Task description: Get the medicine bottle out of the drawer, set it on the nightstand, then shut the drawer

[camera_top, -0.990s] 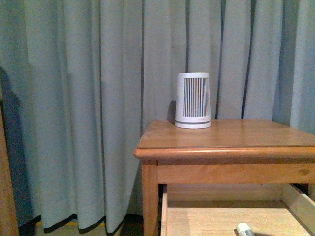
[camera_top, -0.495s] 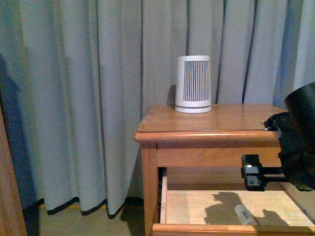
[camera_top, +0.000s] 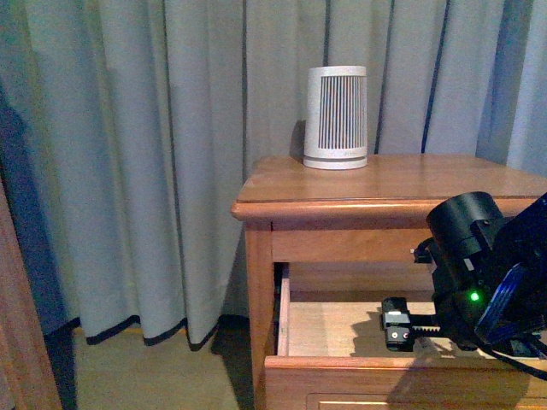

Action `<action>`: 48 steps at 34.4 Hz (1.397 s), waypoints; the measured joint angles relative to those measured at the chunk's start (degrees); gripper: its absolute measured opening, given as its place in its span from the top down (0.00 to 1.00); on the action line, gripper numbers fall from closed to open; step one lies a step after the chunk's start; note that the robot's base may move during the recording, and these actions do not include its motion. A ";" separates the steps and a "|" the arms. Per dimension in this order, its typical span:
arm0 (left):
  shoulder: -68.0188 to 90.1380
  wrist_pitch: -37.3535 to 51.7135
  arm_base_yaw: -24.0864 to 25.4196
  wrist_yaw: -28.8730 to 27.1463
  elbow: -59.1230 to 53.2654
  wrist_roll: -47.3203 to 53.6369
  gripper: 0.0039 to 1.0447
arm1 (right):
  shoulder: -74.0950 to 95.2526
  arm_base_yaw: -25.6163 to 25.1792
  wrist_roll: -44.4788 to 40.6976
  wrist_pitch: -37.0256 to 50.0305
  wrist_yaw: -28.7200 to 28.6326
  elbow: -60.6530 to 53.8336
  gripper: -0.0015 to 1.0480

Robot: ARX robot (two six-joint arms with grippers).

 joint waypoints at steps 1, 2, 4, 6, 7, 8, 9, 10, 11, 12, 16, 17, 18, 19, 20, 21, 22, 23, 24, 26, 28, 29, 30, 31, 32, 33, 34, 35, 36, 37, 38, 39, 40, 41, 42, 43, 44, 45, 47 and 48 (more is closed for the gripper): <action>0.00 0.00 0.00 0.00 0.00 0.00 0.06 | 0.48 0.07 -0.02 -0.09 0.04 0.28 0.07; 0.00 0.00 0.00 0.00 0.00 0.00 0.06 | 1.03 0.17 -0.02 -0.09 0.09 0.68 0.07; 0.00 0.00 0.00 0.00 0.00 0.00 0.06 | 1.92 0.28 -0.02 -0.09 0.24 1.40 0.07; -0.02 0.00 0.00 0.00 0.00 0.00 0.06 | 2.89 0.48 -0.04 -0.09 0.59 2.14 0.07; -0.02 0.00 0.00 0.00 0.00 0.00 0.06 | 3.30 0.59 -0.04 -0.15 0.76 2.43 0.07; 0.00 0.00 0.00 0.00 0.00 0.00 0.06 | 3.61 0.66 -0.04 -0.31 0.92 2.64 0.07; 0.00 0.00 0.00 0.00 0.00 0.00 0.06 | 3.87 0.74 -0.02 -0.37 1.01 2.73 0.07; -0.02 0.00 0.00 0.00 0.00 0.00 0.06 | 4.09 0.90 -0.11 -0.37 1.18 2.75 0.13; 0.00 0.00 0.00 0.00 0.00 0.00 0.06 | 4.15 0.96 -0.13 -0.33 1.33 2.75 0.18; 0.00 0.00 0.00 0.00 0.00 0.00 0.06 | 4.17 1.03 -0.15 -0.24 1.38 2.75 0.23; 0.00 0.00 0.00 0.00 0.00 0.00 0.06 | 4.17 1.38 -0.72 0.55 1.68 2.75 0.41; -0.02 0.00 0.00 0.00 0.00 0.00 0.06 | 4.17 1.40 -0.81 0.74 1.77 2.75 0.44; -0.02 0.00 0.00 0.00 0.00 0.00 0.06 | 4.17 1.46 -1.03 0.90 1.90 2.75 0.49; -0.02 0.00 0.00 0.00 0.00 0.00 0.06 | 4.17 1.49 -1.18 1.03 2.03 2.75 0.54; 0.00 0.00 0.00 0.00 0.00 0.00 0.06 | 4.15 1.51 -1.18 1.03 2.27 2.75 0.60; 0.00 0.00 0.00 0.00 0.00 0.00 0.06 | 4.15 1.53 -1.20 1.03 2.27 2.75 0.64; -0.02 0.00 0.00 0.00 0.00 0.00 0.06 | 4.11 1.53 -1.20 1.03 2.27 2.75 0.68; -0.02 0.00 0.00 0.00 0.00 0.00 0.06 | 4.02 1.53 -1.25 1.05 2.27 2.73 0.70; 0.00 0.00 0.00 0.00 0.00 0.00 0.06 | 3.89 1.53 -1.22 1.05 2.27 2.71 0.72; -0.02 0.00 0.00 0.00 0.00 0.00 0.06 | 3.54 1.53 -1.22 1.03 2.23 2.58 0.72; -0.02 0.00 0.00 0.00 0.00 0.00 0.06 | 3.10 1.53 -1.18 0.96 2.23 2.47 0.72; -0.02 0.00 0.00 0.00 0.00 0.00 0.06 | 2.78 1.55 -1.16 0.85 2.21 2.38 0.72; -0.02 0.00 0.00 0.00 0.00 0.00 0.06 | 2.43 1.62 -1.14 0.74 2.23 2.25 0.72; -0.02 0.00 0.00 0.00 0.00 0.00 0.06 | 1.92 1.64 -1.11 0.70 2.25 2.08 0.72; -0.02 0.00 0.00 0.00 0.00 0.00 0.06 | 1.44 1.68 -1.01 0.61 2.32 1.92 0.72; 0.00 0.00 0.00 0.00 0.00 0.00 0.06 | 0.81 1.75 -0.87 0.48 2.36 1.77 0.72; -0.02 0.00 0.00 0.00 0.00 0.00 0.06 | 0.20 1.86 -0.76 0.33 2.38 1.60 0.72; 0.00 0.00 0.00 0.00 0.00 0.00 0.06 | -1.03 2.03 -0.26 -0.04 2.36 1.25 0.72; -0.02 0.00 0.00 0.00 0.00 0.00 0.06 | -1.92 2.19 0.09 -0.33 2.34 1.01 0.72; -0.02 0.00 0.00 0.00 0.00 0.00 0.06 | -2.91 2.43 0.55 -0.90 2.23 0.70 0.72; -0.02 0.00 0.00 0.00 0.00 0.00 0.06 | -4.50 2.78 1.38 -1.53 1.81 0.20 0.72; -0.02 0.00 0.00 0.00 0.00 0.00 0.06 | -5.66 3.04 2.05 -2.08 1.42 -0.13 0.72; -0.02 0.00 0.00 0.00 0.00 0.00 0.06 | -7.48 3.56 3.15 -3.17 0.83 -0.66 0.72; -0.02 0.00 0.00 0.00 0.00 0.00 0.06 | -10.10 4.39 4.33 -4.61 -0.07 -1.53 0.72; -0.02 0.00 0.00 0.00 0.00 0.00 0.06 | -11.45 4.85 5.11 -5.29 -0.57 -2.03 0.72; 0.00 0.00 0.00 0.00 0.00 0.00 0.06 | -13.44 5.55 6.21 -6.47 -1.07 -2.71 0.72; 0.00 0.00 0.00 0.00 0.00 0.00 0.06 | -14.73 6.05 6.84 -7.23 -1.51 -3.10 0.73; 0.00 0.00 0.00 0.00 0.00 0.00 0.06 | -15.98 6.47 7.48 -8.00 -1.53 -3.50 0.73; -0.02 0.00 0.00 0.00 0.00 0.00 0.06 | -18.91 7.54 8.61 -9.70 -2.40 -4.11 0.73; 0.00 0.00 0.00 0.00 0.00 0.00 0.06 | -20.00 7.91 8.85 -10.38 -2.58 -4.20 0.73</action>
